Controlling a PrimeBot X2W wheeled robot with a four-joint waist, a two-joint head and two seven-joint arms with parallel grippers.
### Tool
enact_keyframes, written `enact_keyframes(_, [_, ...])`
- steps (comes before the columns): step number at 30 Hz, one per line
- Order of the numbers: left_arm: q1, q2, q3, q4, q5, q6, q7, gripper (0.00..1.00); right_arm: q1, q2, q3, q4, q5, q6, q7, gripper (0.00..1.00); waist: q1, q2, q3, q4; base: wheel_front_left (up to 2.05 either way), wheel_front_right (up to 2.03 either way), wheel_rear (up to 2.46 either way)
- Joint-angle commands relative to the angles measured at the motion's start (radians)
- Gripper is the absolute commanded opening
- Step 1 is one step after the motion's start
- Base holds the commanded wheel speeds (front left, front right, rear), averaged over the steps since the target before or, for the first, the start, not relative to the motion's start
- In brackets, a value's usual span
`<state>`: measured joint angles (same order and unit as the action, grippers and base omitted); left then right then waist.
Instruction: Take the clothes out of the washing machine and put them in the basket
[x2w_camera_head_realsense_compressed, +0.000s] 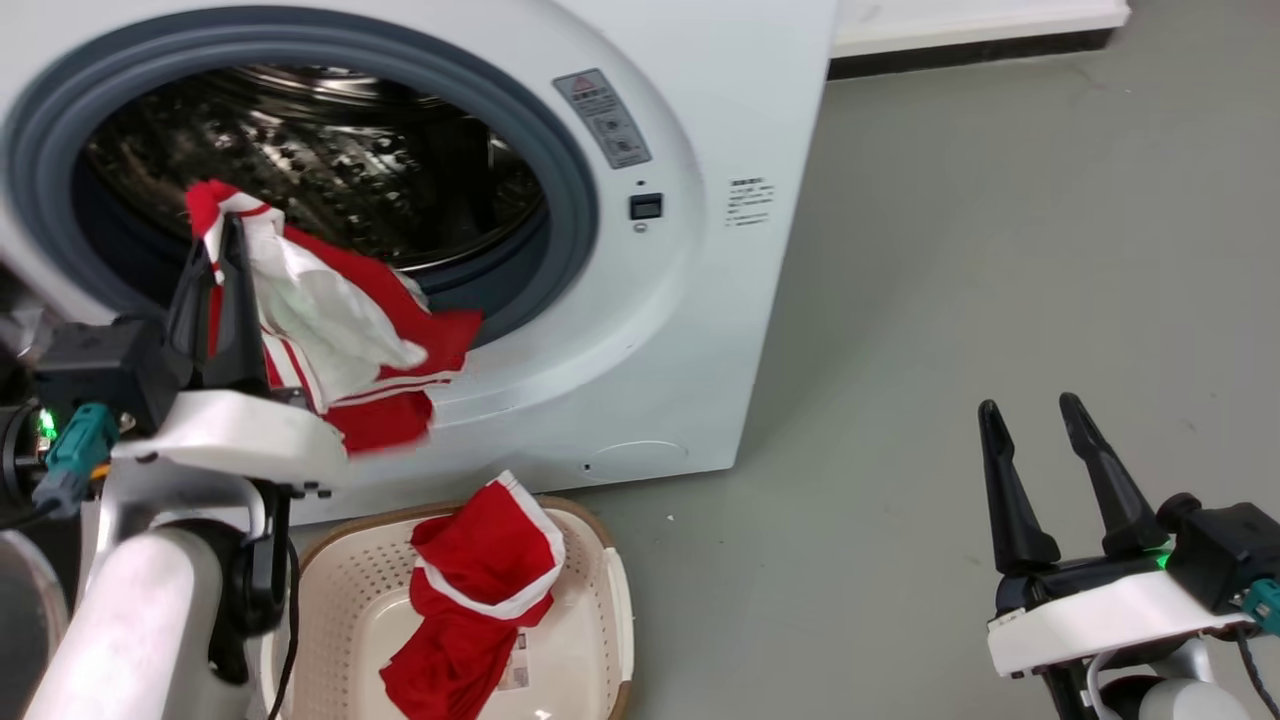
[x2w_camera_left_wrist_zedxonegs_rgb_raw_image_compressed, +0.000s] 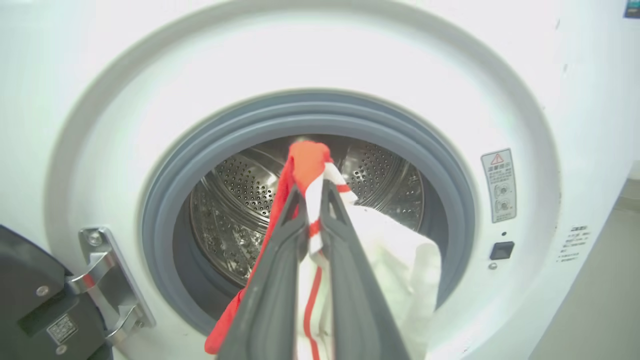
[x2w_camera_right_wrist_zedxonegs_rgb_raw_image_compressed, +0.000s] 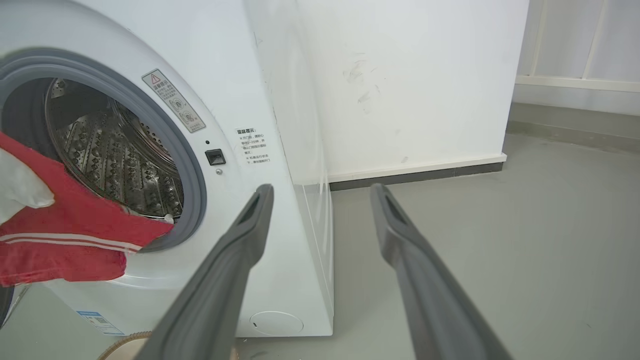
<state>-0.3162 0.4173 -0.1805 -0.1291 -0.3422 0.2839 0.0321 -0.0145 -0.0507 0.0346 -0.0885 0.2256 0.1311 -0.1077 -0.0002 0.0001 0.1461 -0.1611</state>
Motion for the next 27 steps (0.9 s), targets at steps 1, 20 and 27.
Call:
enact_keyframes(1, [0.017, 0.006, 0.000, -0.019, 0.008, 0.007, 0.007, 0.00, 0.009, 0.001, -0.001, -0.006, -0.002, -0.001, 0.002, 1.00, 0.0002, -0.0001, 0.001, 0.011, 0.00, 0.00, 0.00])
enact_keyframes(20, [0.303, -0.127, -0.077, -0.075, -0.053, 0.088, -0.008, 0.00, -0.014, 0.000, -0.016, -0.062, -0.024, -0.001, 0.034, 1.00, 0.0002, -0.0001, 0.058, 0.092, 0.00, 0.00, 0.00])
enact_keyframes(27, [0.296, -0.202, -0.095, 0.167, -0.119, 0.034, -0.099, 0.00, -0.040, 0.000, -0.010, -0.072, -0.025, -0.001, 0.036, 1.00, 0.0002, -0.0001, 0.118, 0.075, 0.00, 0.00, 0.00])
